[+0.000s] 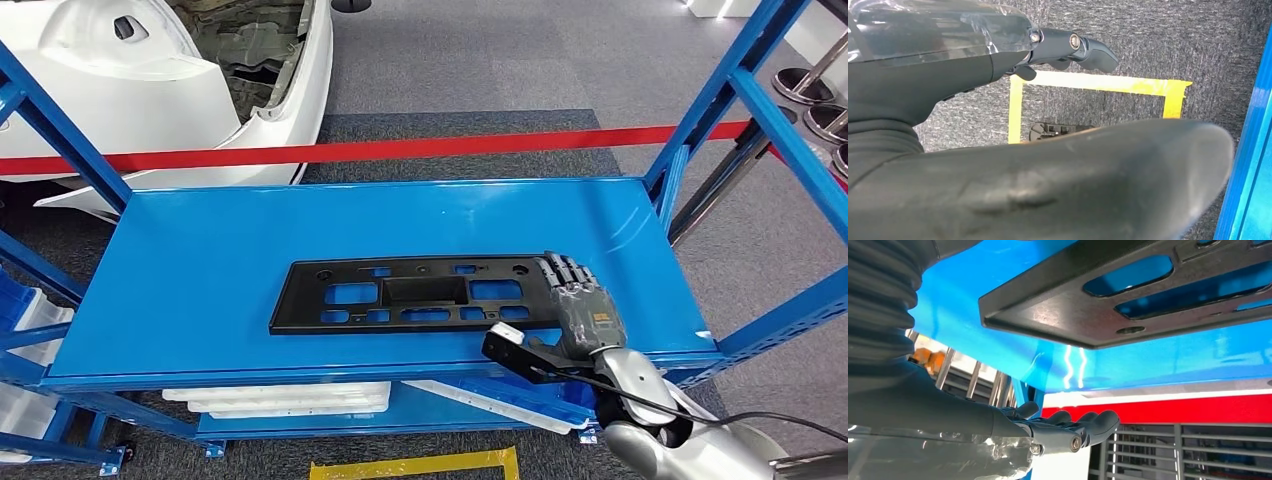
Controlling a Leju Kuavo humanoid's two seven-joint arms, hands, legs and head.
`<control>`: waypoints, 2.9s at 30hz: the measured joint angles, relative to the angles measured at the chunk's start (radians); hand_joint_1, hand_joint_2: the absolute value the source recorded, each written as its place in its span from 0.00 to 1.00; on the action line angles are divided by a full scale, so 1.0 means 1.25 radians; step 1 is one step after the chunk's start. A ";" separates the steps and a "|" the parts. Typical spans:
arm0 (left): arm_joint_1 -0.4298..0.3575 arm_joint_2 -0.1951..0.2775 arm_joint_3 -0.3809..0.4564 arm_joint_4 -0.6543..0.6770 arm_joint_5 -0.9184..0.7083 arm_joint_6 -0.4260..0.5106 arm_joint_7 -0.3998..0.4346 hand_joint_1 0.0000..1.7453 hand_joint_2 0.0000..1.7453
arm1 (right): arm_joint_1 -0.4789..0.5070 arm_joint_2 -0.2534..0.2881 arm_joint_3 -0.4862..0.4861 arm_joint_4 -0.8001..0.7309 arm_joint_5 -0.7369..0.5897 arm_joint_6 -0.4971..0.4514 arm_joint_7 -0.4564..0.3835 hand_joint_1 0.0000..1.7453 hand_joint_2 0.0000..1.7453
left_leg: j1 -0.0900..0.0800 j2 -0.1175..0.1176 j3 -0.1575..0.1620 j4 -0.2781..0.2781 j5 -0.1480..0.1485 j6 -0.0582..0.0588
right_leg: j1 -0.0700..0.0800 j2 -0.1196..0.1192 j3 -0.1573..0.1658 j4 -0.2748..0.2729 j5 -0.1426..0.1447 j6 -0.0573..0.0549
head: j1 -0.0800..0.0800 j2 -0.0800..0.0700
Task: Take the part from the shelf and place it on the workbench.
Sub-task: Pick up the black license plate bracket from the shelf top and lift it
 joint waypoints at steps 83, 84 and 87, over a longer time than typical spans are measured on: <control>-0.010 -0.003 0.000 -0.007 -0.014 0.005 0.035 0.00 0.00 | -0.112 0.070 0.114 0.252 0.140 -0.217 -0.012 0.00 1.00 | 0.000 0.000 0.001 0.000 0.000 0.000 | 0.000 0.000 0.001 0.000 0.000 0.000 | 0.000 0.000; -0.010 -0.003 0.000 -0.007 -0.014 0.005 0.036 0.00 0.00 | -0.112 0.070 0.113 0.252 0.142 -0.218 -0.012 0.00 1.00 | 0.000 0.000 0.001 0.000 0.000 0.000 | 0.000 0.000 0.001 0.000 0.000 0.000 | 0.000 0.000; -0.010 -0.003 0.000 -0.008 -0.014 0.008 0.036 0.00 0.00 | -0.112 0.070 0.112 0.255 0.143 -0.221 -0.012 0.00 1.00 | 0.000 0.000 0.001 0.000 0.000 0.000 | 0.000 0.000 0.001 0.000 0.000 0.000 | 0.000 0.000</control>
